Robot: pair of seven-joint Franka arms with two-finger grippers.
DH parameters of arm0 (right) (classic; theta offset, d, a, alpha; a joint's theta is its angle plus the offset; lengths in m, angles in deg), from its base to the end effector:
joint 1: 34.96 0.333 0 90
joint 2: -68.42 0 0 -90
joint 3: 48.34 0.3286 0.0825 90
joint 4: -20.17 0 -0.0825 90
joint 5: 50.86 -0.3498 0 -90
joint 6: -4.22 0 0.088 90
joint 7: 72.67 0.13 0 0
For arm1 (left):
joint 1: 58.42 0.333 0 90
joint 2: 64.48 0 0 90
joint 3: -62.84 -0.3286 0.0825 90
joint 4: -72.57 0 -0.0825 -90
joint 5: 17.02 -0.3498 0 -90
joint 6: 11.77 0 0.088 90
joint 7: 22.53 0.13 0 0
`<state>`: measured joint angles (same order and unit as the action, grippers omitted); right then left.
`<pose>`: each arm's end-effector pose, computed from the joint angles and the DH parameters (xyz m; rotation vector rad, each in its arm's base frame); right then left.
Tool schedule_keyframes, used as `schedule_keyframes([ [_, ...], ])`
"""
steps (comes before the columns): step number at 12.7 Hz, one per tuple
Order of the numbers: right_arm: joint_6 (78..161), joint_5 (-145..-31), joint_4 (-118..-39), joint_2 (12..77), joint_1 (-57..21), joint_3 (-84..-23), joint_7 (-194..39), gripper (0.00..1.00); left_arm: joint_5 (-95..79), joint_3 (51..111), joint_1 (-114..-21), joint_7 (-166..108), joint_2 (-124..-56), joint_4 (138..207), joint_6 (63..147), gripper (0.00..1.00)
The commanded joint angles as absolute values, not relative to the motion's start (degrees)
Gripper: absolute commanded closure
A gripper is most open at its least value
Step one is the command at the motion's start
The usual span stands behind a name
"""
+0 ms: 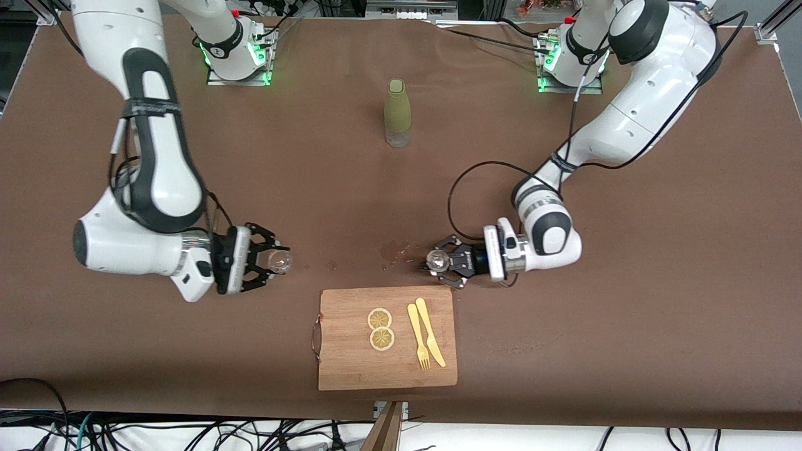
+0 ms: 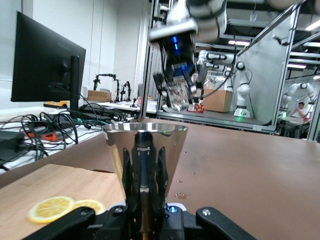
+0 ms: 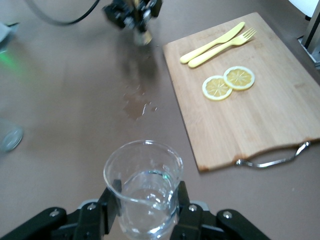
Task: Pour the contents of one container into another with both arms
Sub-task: 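Carry the jigger back with the left gripper while the right gripper returns the beaker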
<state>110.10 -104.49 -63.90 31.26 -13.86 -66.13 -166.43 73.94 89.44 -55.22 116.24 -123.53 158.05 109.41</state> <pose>0.6638 0.1598 0.3215 -1.9354 -1.5622 -0.4280 0.6485 -0.2767 0.1554 1.3910 -1.0696 1.2100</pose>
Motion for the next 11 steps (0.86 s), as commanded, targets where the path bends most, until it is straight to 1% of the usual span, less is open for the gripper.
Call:
schedule_keyframes([
  [1, 106.10, -107.89, -70.61, 34.67, -19.91, -63.89, -178.71, 0.64, 68.79, 84.39, -52.80, 111.78, -118.45, 161.43, 101.99, 1.00],
  [3, 102.94, -109.12, -72.46, 34.58, -24.04, -63.89, -187.24, 0.64, 62.82, 79.21, -51.31, 107.57, -116.43, 161.34, 95.06, 1.00],
  [5, 100.29, -109.74, -74.13, 33.97, -28.09, -63.89, -194.98, 0.64, 57.45, 75.51, -49.38, 104.92, -115.10, 161.34, 88.28, 1.00],
  [8, 97.83, -109.92, -74.76, 30.55, -33.37, -63.89, -205.88, 0.64, 49.99, 71.38, -46.48, 105.09, -114.49, 160.64, 83.60, 1.00],
  [11, 97.73, -110.01, -74.41, 27.12, -36.71, -63.89, -210.56, 0.63, 48.64, 66.55, -42.87, 105.08, -114.48, 160.64, 76.84, 1.00],
])
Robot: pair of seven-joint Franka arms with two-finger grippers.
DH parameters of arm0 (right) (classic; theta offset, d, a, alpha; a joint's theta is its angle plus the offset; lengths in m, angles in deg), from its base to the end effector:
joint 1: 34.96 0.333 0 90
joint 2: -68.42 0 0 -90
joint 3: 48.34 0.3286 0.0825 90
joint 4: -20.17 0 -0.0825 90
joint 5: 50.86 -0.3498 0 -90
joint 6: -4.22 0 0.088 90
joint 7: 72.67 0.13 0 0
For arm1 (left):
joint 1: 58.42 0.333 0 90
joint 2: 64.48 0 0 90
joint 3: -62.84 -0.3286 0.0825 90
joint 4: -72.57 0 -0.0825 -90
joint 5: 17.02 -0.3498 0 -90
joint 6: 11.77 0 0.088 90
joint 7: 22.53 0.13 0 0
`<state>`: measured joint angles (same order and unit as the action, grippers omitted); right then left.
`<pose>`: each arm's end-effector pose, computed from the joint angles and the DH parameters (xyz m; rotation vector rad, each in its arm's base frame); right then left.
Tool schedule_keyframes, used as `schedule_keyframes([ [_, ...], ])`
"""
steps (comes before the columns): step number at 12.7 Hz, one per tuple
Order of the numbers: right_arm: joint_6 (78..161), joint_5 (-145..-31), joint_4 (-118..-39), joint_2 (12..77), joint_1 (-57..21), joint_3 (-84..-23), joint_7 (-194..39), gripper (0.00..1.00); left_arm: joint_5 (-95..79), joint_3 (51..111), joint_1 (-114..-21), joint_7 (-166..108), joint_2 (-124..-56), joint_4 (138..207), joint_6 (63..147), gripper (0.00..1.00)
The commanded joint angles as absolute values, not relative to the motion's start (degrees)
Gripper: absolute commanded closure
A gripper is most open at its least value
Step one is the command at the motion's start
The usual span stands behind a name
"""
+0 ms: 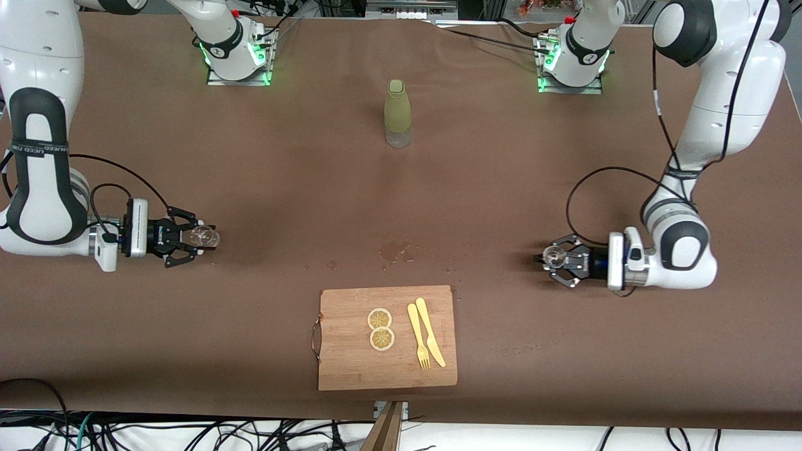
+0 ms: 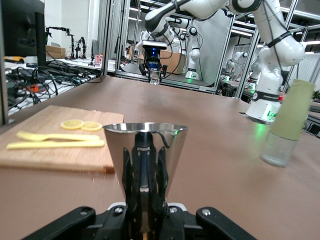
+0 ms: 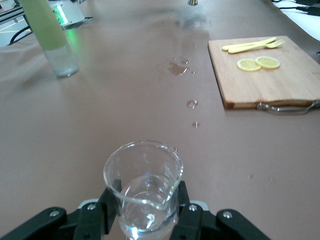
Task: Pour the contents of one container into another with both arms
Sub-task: 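Carry the jigger back with the left gripper while the right gripper returns the beaker, then lower the jigger and beaker onto the table and open both grippers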
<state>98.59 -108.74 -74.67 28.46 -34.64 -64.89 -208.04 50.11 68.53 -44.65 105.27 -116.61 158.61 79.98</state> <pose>0.6100 -0.0477 0.2238 -1.5632 -1.6717 -0.7056 0.6428 -0.0158 0.1737 1.3873 -1.2648 0.9068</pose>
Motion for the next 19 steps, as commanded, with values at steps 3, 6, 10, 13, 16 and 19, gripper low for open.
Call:
schedule_keyframes([
  [3, 97.73, -112.55, -74.23, 23.78, -38.57, -63.89, -213.29, 0.62, 48.55, 60.48, -41.20, 105.17, -114.48, 160.81, 70.26, 1.00],
  [6, 98.00, -114.49, -74.14, 20.88, -38.74, -63.89, -215.84, 0.61, 45.47, 58.80, -39.27, 111.13, -115.01, 161.43, 68.74, 1.00],
  [10, 98.53, -114.31, -73.44, 20.08, -38.92, -63.89, -216.29, 0.60, 46.26, 58.80, -37.77, 119.39, -116.59, 164.77, 67.60, 1.00],
  [13, 99.49, -114.23, -73.44, 19.73, -38.92, -63.98, -216.46, 0.53, 45.74, 58.62, -36.89, 124.59, -116.68, 167.14, 67.07, 1.00],
  [16, 99.84, -114.31, -73.26, 19.21, -39.01, -63.98, -216.73, 0.52, 45.47, 57.92, -36.89, 127.84, -117.29, 167.23, 66.72, 1.00],
  [19, 100.02, -114.31, -73.00, 18.50, -39.09, -64.07, -216.81, 0.51, 45.38, 57.65, -36.89, 130.40, -118.96, 167.41, 66.81, 1.00],
])
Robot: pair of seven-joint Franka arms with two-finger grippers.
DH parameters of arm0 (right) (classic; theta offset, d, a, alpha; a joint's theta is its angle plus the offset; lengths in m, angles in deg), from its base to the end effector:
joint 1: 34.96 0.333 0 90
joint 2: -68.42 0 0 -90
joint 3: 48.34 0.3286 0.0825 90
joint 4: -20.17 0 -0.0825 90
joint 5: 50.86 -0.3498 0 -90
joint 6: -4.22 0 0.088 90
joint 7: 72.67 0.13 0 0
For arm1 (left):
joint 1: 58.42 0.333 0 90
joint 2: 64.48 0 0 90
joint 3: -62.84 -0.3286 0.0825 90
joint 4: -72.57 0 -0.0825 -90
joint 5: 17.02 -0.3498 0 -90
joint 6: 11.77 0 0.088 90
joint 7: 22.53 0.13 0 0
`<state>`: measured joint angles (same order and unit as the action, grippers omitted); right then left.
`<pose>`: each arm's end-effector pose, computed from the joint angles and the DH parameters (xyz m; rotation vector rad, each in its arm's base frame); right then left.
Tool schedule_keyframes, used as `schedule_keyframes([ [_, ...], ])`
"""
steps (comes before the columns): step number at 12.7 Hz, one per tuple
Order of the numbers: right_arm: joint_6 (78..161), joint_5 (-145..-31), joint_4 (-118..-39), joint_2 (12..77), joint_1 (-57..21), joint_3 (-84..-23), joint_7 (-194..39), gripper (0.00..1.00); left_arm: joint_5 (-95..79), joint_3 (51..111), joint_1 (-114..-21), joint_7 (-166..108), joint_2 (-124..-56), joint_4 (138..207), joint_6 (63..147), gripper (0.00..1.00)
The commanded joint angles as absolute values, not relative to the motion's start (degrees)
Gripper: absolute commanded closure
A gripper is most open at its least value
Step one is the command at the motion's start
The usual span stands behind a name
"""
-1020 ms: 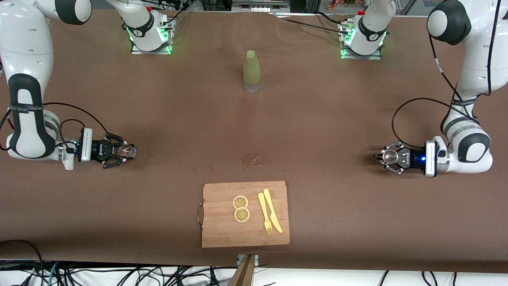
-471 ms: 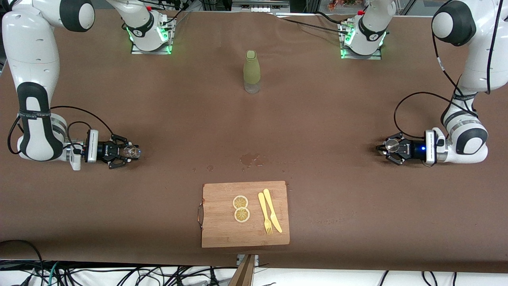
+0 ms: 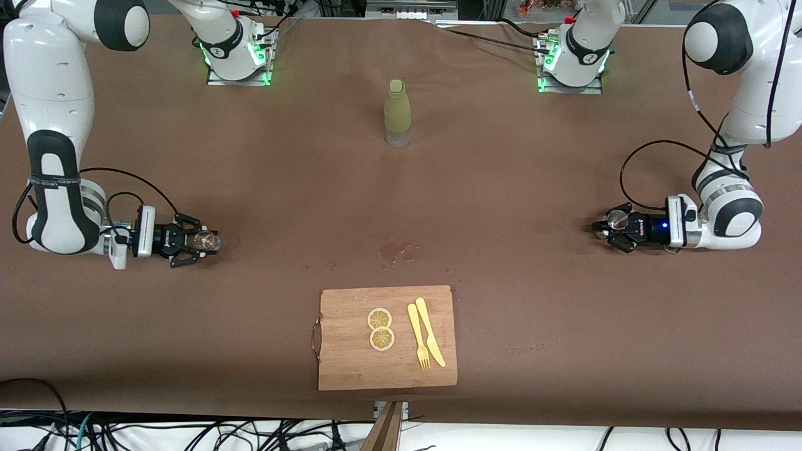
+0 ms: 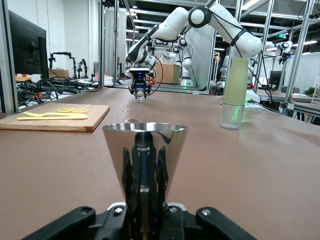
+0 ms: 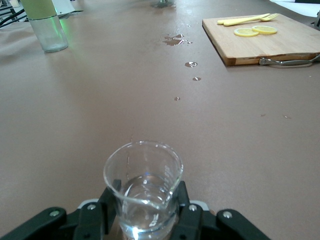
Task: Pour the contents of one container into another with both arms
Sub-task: 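Lower the jigger and beaker onto the table and open both grippers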
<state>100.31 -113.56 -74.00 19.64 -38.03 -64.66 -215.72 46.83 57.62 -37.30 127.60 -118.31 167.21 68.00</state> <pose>0.5974 -0.0800 0.1377 -1.5779 -1.6095 -0.7732 0.5451 0.1214 0.1103 1.2964 -1.2960 1.0508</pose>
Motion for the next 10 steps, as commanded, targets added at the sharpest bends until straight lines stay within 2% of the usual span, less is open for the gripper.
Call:
schedule_keyframes([
  [1, 100.02, -114.31, -73.00, 18.24, -39.36, -64.07, -216.90, 0.49, 45.30, 57.65, -36.89, 130.40, -119.14, 167.50, 66.81, 1.00],
  [2, 100.02, -114.31, -73.00, 18.23, -39.36, -64.07, -216.90, 0.44, 45.30, 57.57, -36.89, 130.31, -119.23, 167.67, 66.81, 1.00],
  [4, 100.02, -114.40, -72.91, 18.06, -39.36, -64.07, -216.81, 0.42, 45.30, 57.39, -36.89, 130.05, -119.15, 168.81, 66.89, 1.00],
  [5, 100.02, -114.40, -72.82, 18.06, -39.45, -64.07, -216.81, 0.15, 45.30, 57.30, -36.89, 129.96, -118.97, 168.90, 66.89, 1.00],
  [6, 100.02, -114.32, -72.47, 18.06, -39.36, -64.16, -216.64, 0.00, 45.21, 56.95, -36.89, 130.05, -118.88, 168.90, 66.81, 0.82],
  [7, 100.02, -114.23, -72.47, 18.06, -39.45, -64.33, -216.46, 0.00, 45.21, 56.78, -36.89, 130.48, -118.88, 168.90, 66.46, 0.47],
  [8, 99.85, -113.88, -72.47, 18.06, -39.45, -64.51, -216.29, 0.00, 45.21, 56.60, -36.89, 131.01, -118.88, 168.90, 65.32, 0.01],
  [10, 99.32, -112.22, -72.47, 18.58, -39.36, -66.35, -216.29, 0.00, 45.29, 55.98, -36.89, 131.02, -118.79, 168.82, 64.87, 0.00],
])
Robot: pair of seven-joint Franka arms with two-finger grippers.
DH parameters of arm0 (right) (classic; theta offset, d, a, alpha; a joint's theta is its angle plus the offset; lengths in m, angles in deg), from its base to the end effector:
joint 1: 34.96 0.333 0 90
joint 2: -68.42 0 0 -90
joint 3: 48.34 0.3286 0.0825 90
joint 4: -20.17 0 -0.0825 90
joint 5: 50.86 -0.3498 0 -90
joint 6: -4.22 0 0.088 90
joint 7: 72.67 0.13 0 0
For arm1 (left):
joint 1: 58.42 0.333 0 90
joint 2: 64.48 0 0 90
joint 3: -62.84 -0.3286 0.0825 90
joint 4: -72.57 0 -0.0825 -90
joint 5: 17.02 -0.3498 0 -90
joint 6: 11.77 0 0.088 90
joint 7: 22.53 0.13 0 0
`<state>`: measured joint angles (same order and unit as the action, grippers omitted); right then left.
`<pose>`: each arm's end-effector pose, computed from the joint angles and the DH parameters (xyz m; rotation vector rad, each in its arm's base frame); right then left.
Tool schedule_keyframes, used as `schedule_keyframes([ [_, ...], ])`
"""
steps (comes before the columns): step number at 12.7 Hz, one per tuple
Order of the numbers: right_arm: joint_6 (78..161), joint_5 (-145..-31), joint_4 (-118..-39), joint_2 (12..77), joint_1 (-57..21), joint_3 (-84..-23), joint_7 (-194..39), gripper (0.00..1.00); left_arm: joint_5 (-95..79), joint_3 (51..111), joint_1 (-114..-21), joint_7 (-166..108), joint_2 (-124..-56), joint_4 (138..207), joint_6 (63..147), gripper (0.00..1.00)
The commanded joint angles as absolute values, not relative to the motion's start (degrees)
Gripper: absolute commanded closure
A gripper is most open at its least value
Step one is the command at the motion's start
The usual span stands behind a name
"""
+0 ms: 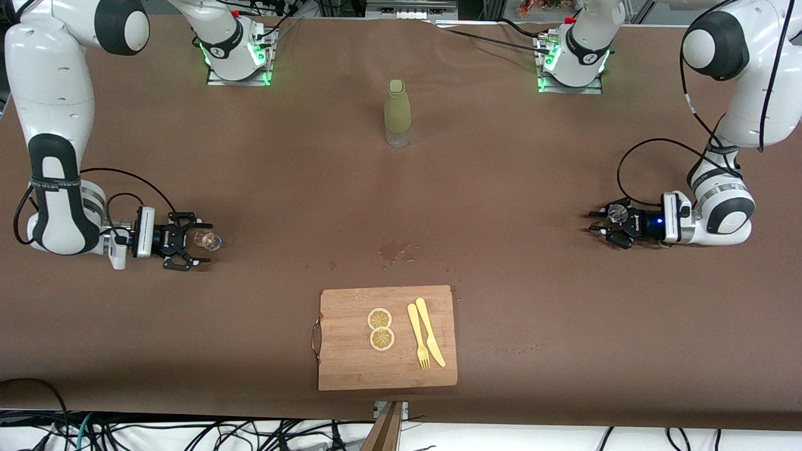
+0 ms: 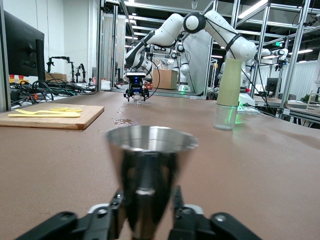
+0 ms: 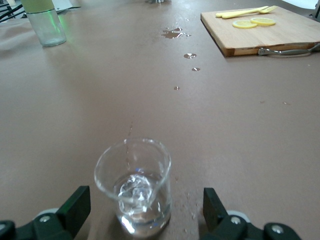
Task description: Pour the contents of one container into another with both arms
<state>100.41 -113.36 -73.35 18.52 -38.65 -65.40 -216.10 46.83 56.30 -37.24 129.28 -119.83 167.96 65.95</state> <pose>0.5954 -0.0938 0.1295 -1.5988 -1.6076 -0.7654 0.5296 0.1258 0.0952 1.2771 -1.2625 1.0510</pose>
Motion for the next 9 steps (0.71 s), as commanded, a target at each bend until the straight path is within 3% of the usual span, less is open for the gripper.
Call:
schedule_keyframes([
  [1, 99.23, -110.38, -72.47, 18.85, -39.45, -67.49, -216.29, 0.00, 45.21, 55.90, -36.89, 130.93, -118.70, 168.81, 64.87, 0.00],
  [5, 99.23, -101.07, -72.99, 24.19, -40.68, -69.95, -212.18, 0.00, 45.12, 53.79, -36.89, 128.04, -116.43, 168.64, 64.87, 0.00],
  [9, 99.32, -87.62, -74.76, 34.74, -39.72, -69.43, -192.78, 0.00, 39.33, 51.94, -36.10, 122.50, -111.25, 167.85, 64.96, 0.00],
])
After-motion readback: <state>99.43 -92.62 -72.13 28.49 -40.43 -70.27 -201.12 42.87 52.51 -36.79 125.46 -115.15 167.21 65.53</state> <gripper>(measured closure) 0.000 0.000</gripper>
